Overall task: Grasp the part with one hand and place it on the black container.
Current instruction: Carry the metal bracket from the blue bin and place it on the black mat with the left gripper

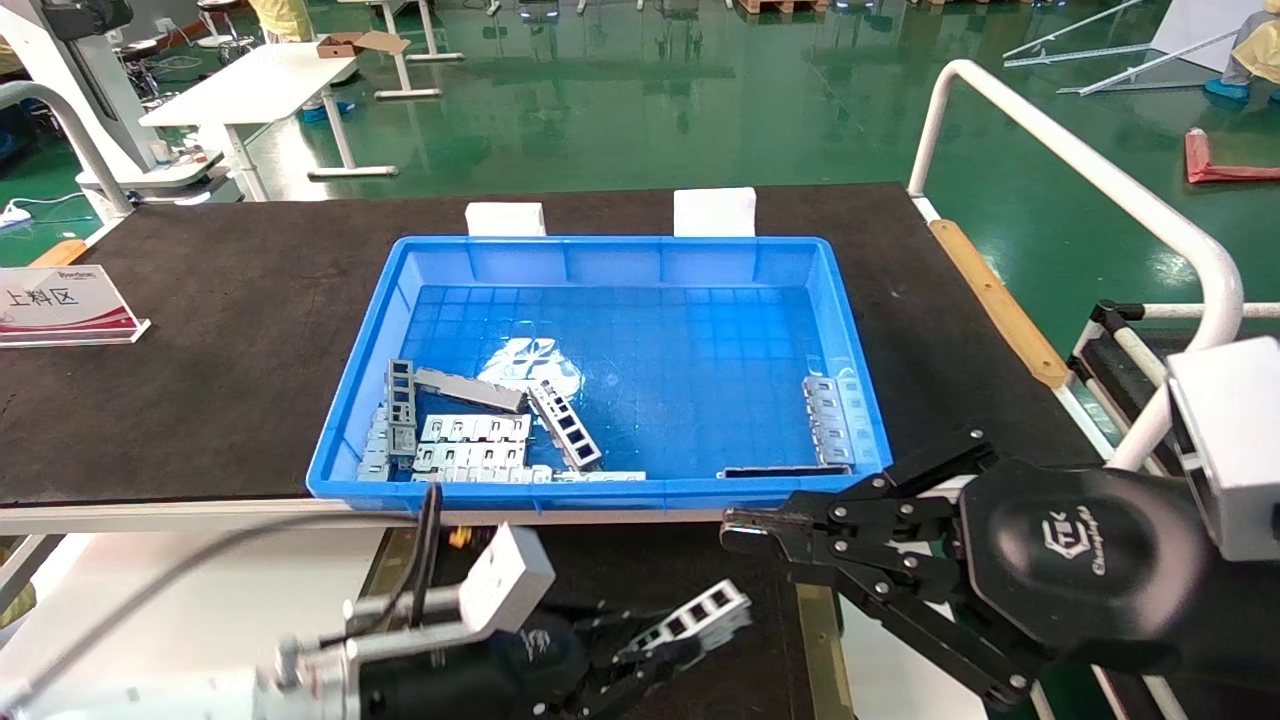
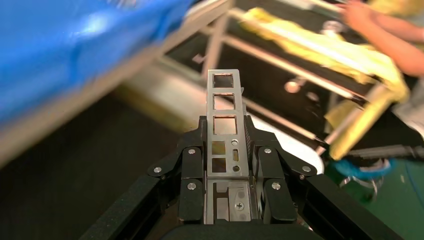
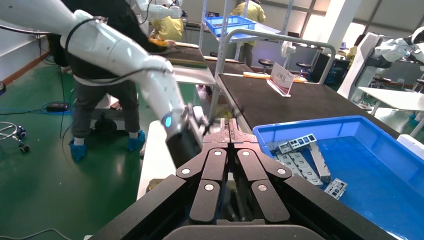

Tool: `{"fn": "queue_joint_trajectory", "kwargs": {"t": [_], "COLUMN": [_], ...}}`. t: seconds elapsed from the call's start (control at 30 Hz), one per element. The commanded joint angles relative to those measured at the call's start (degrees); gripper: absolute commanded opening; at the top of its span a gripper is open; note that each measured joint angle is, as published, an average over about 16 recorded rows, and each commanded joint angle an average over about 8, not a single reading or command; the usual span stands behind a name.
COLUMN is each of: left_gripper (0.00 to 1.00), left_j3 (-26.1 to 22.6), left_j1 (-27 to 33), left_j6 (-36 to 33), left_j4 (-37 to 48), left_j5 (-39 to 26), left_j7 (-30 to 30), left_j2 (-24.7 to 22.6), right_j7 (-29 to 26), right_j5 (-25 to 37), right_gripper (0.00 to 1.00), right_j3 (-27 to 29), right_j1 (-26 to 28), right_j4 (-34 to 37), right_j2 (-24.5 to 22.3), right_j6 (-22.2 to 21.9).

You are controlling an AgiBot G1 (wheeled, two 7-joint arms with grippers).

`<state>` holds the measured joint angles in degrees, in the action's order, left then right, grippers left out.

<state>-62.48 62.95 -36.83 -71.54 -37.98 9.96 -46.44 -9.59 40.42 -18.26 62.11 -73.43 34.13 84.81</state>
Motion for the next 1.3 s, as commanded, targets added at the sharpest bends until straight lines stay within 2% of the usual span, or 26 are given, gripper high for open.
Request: {"fn": "queue_joint_trajectory", "kwargs": {"t": [0.03,0.33,0.53,0.93,1.3], "left_gripper": [0.0,0.0,0.0,0.0,0.0], "left_j3": [-0.72,-0.66,0.41,3.77,6.09], "left_j1": [-2.93,-8.79,-9.57,-9.9,-10.24], "left_j6": [4.2,24.81,33.07,39.73,40.69], "left_j4": [-0.87,4.24,8.95,18.85,25.48], "left_j5": [0.57,2.4,3.65,4.21,3.37], "left_j7": [1.93,5.38,6.67,7.45,7.65], "left_j2": [0.08,-10.29,-17.45,-26.53,-30.57], "right_j7": [0.0,0.01,0.02,0.03,0.04], "right_j5": [0.0,-0.02,-0.02,-0.04,-0.06], "right_gripper": [0.0,0.0,0.0,0.0,0.0], "right_j3": [0.0,-0.02,-0.04,-0.06,-0.08], "right_j1": [0.0,0.01,0.01,0.01,0.02], "right_j4": [0.0,0.0,0.0,0.0,0.0], "right_j2": [0.0,-0.01,-0.01,-0.02,-0.03], "right_j6": [0.0,-0.01,-0.01,-0.03,-0.03]}}
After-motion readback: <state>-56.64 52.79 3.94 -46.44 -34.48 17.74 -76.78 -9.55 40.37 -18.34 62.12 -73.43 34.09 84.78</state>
